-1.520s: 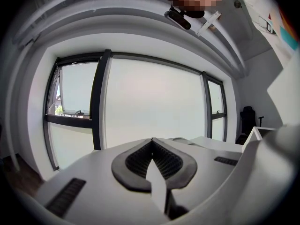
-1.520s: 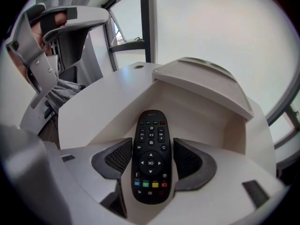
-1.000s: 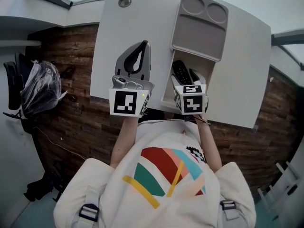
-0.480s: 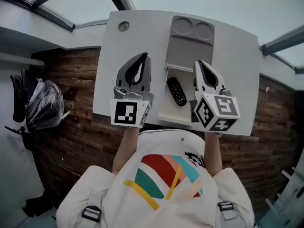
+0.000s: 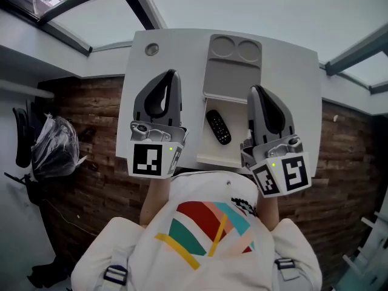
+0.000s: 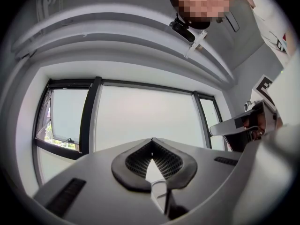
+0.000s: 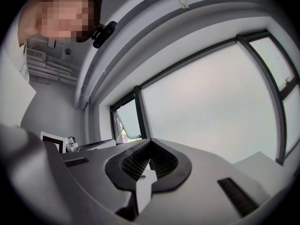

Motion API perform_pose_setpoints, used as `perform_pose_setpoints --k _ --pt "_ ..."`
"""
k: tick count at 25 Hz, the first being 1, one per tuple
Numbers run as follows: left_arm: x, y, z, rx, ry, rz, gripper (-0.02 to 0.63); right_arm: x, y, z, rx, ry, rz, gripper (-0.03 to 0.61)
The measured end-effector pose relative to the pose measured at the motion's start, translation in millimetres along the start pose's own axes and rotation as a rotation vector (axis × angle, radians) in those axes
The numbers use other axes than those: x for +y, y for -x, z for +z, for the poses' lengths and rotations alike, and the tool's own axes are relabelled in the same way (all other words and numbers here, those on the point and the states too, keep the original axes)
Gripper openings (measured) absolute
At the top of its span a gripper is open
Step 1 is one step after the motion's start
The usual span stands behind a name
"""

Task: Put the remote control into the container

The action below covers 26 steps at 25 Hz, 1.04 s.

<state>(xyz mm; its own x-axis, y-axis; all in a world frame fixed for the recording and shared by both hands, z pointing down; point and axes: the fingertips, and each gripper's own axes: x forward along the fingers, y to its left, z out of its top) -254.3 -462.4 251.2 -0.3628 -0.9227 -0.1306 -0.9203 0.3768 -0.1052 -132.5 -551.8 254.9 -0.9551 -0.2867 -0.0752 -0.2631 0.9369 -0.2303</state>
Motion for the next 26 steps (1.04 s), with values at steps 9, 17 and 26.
perform_pose_setpoints --k 9,17,26 --pt "-10 -8 -1 -0.004 0.004 -0.039 0.008 -1 4 -28 0.077 -0.041 -0.005 0.000" --pt "-15 -19 -3 -0.015 -0.005 -0.082 0.008 0 0 -35 0.118 0.009 -0.007 0.000" --pt "-11 -27 -6 -0.008 0.020 -0.079 0.008 5 -10 -44 0.144 0.010 0.016 0.000"
